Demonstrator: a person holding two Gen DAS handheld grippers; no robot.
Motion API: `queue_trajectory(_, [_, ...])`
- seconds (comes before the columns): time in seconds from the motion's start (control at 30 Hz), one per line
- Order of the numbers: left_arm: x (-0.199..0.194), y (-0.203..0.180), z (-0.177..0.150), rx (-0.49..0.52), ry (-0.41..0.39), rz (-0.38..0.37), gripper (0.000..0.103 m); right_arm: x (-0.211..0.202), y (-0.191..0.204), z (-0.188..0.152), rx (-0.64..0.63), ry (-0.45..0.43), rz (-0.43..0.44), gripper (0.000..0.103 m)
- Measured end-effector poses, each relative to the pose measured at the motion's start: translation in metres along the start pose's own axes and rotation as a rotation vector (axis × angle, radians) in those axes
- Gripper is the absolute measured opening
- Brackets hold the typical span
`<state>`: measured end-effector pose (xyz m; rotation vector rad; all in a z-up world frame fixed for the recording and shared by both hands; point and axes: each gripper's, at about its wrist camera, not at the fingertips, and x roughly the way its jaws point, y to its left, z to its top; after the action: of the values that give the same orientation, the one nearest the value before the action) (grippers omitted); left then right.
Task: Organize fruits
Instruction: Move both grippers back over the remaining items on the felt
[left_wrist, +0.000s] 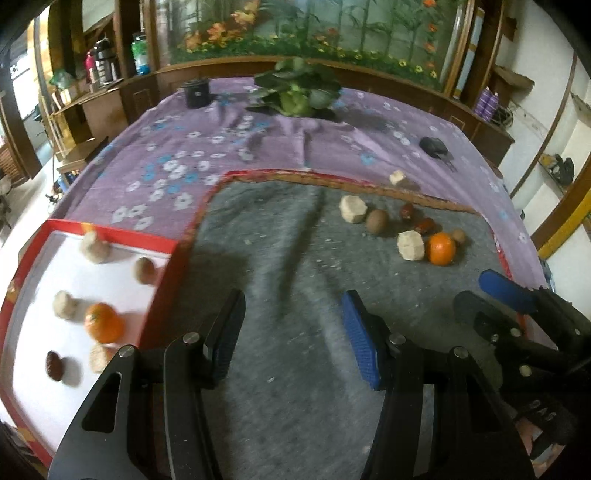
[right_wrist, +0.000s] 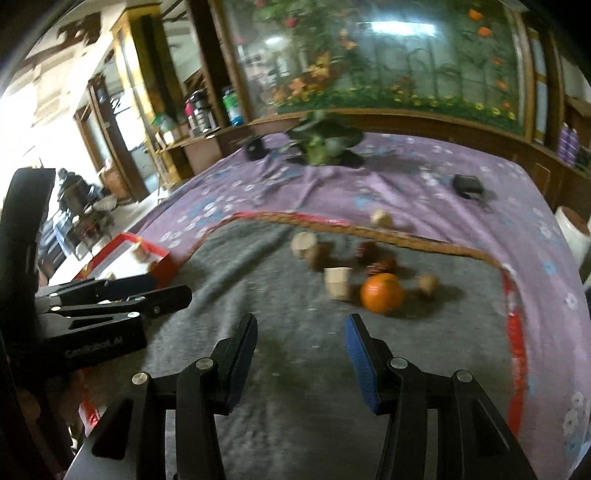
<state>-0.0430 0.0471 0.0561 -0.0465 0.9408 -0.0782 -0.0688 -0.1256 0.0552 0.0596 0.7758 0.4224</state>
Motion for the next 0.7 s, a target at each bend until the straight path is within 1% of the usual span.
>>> queue_trajectory(0.13, [0.015, -0.011, 0.01, -0.003, 0.027, -0.023, 0.054, -0.005, -0.024, -0.002, 0.039, -0.013, -0.025, 0.049])
queue_trajectory(0.27, [0.032, -0.021, 0.025, -0.012, 0.046, -0.029, 0.054, -0.004, -0.041, -0.002, 0.071, -0.015, -0.018, 0.049])
queue_trajectory(0.4, [0.046, -0.022, 0.04, -0.039, 0.068, -0.05, 0.054, 0.001, -0.047, -0.002, 0.078, -0.01, -0.005, 0.049])
queue_trajectory(0.47, [0.055, -0.022, 0.052, -0.073, 0.077, -0.062, 0.054, 0.003, -0.049, -0.002, 0.076, -0.006, -0.004, 0.049])
queue_trajectory(0.7, [0.083, -0.027, 0.085, -0.141, 0.105, -0.075, 0.054, 0.008, -0.05, -0.001, 0.081, -0.007, 0.023, 0.049])
